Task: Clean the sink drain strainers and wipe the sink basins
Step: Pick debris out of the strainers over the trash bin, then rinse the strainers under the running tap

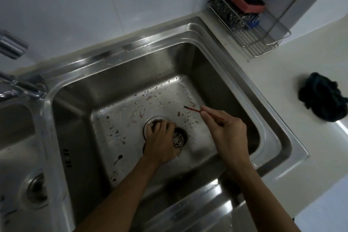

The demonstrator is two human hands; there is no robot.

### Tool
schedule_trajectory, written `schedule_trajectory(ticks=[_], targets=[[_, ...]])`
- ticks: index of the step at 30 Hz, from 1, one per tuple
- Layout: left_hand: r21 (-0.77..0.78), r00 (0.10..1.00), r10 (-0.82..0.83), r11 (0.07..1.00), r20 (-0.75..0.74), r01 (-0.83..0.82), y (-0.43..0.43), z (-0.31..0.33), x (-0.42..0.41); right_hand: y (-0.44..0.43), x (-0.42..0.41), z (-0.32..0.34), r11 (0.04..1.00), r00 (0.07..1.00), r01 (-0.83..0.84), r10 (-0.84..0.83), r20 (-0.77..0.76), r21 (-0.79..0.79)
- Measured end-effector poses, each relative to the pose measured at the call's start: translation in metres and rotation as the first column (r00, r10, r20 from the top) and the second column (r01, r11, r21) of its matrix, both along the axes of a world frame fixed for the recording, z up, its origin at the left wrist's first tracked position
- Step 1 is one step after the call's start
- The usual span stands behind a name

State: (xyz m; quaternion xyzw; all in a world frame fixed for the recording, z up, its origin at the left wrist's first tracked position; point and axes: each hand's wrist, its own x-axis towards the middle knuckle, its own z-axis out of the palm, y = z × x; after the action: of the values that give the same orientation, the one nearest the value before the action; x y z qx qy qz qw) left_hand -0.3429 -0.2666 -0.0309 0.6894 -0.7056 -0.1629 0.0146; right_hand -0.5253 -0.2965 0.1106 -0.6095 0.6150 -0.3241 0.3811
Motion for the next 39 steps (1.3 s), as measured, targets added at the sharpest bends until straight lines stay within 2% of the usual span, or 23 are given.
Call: schedule_trajectory(ticks=[4, 7, 10, 13, 17, 20, 23, 33, 39], targets=[[0.041, 1.0, 0.005, 0.999, -0.026, -0.004, 0.001, -0.001, 0.0, 0.0, -0.003, -0.003, 1.0, 1.0, -0.02, 0.02, -0.015, -0.01], [0.062, 0.992, 0.045, 0.997, -0.117, -0.038, -0.002, 0.007, -0.005, -0.003, -0.007, 0.005, 0.993, 0.998, -0.041, 0.035, -0.049, -0.115], [-0.044, 0.964, 0.109, 0.991, -0.244, -0.123, -0.024, 0.037, -0.022, -0.02, -0.02, 0.026, 0.954, 0.996, -0.021, -0.007, -0.092, -0.298], [-0.167, 0.912, 0.075, 0.974, -0.402, -0.154, -0.065, 0.081, -0.054, -0.052, -0.041, 0.05, 0.868, 0.984, 0.032, -0.115, -0.139, -0.495], [-0.264, 0.901, -0.021, 0.959, -0.434, -0.105, -0.12, 0.142, -0.105, -0.11, -0.069, 0.076, 0.786, 0.94, 0.089, -0.27, -0.209, -0.612], [-0.26, 0.908, -0.029, 0.961, -0.418, -0.09, -0.148, 0.172, -0.134, -0.146, -0.087, 0.08, 0.811, 0.882, 0.056, -0.313, -0.351, -0.583], [-0.323, 0.921, -0.022, 0.94, -0.389, -0.114, -0.162, 0.183, -0.148, -0.17, -0.1, 0.07, 0.843, 0.856, 0.002, -0.28, -0.436, -0.538], [-0.29, 0.959, 0.065, 0.945, -0.277, -0.148, -0.155, 0.159, -0.148, -0.219, -0.113, 0.041, 0.825, 0.823, -0.035, -0.297, -0.485, -0.564], [-0.261, 0.961, 0.119, 0.948, -0.249, -0.185, -0.153, 0.159, -0.148, -0.231, -0.114, 0.039, 0.864, 0.789, -0.163, -0.176, -0.589, -0.476]])
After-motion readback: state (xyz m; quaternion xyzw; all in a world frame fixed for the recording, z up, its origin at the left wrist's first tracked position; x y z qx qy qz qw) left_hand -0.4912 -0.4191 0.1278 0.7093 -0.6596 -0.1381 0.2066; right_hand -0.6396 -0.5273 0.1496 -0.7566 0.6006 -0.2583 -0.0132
